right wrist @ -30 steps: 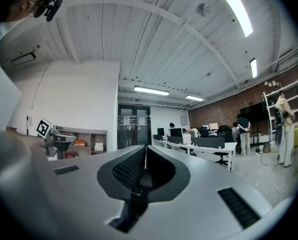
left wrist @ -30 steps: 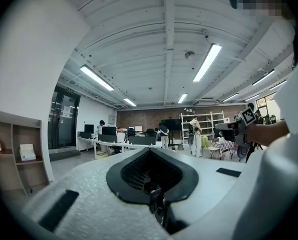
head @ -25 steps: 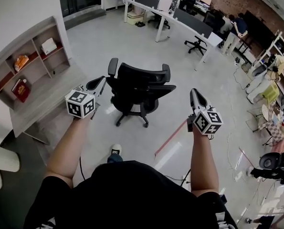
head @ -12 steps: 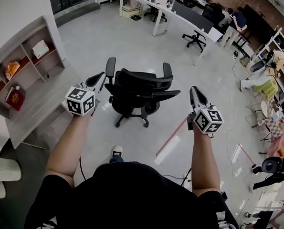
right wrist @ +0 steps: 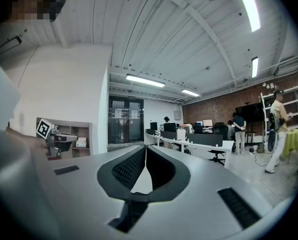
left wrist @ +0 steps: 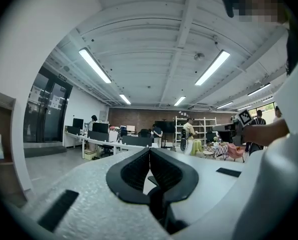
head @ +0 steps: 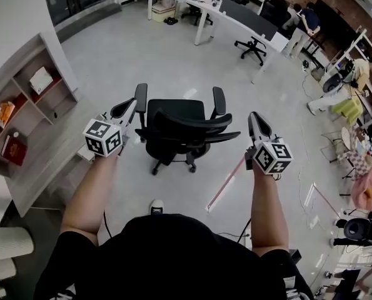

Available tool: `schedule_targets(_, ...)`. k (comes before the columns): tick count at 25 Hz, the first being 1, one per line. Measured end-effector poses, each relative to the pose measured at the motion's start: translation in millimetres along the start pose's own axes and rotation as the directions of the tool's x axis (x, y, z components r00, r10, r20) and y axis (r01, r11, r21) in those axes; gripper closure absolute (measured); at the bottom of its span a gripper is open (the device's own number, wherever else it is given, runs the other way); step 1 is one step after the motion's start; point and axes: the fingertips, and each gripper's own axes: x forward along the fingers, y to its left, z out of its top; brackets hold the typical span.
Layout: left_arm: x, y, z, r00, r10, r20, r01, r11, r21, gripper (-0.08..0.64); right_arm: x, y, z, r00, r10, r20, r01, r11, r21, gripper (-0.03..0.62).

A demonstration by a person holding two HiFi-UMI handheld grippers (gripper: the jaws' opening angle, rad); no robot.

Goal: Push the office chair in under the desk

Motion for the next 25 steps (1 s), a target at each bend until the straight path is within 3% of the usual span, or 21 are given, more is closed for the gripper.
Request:
schedule_targets(14,50,43,6,0.997,-0.076,0.004,0.076,0.997,0.003,0.543,43,-10,15,0.998,-0.069,0.016,0.069,0.998,-0.008,0.577)
schedule_targets(25,70,33,-5,0.996,0.057,-0.064,-0.054,0.998,0.036,0.543,63,-62,-9,1.0,0.016,0.001,-0.016,0.999,0.039,0.577)
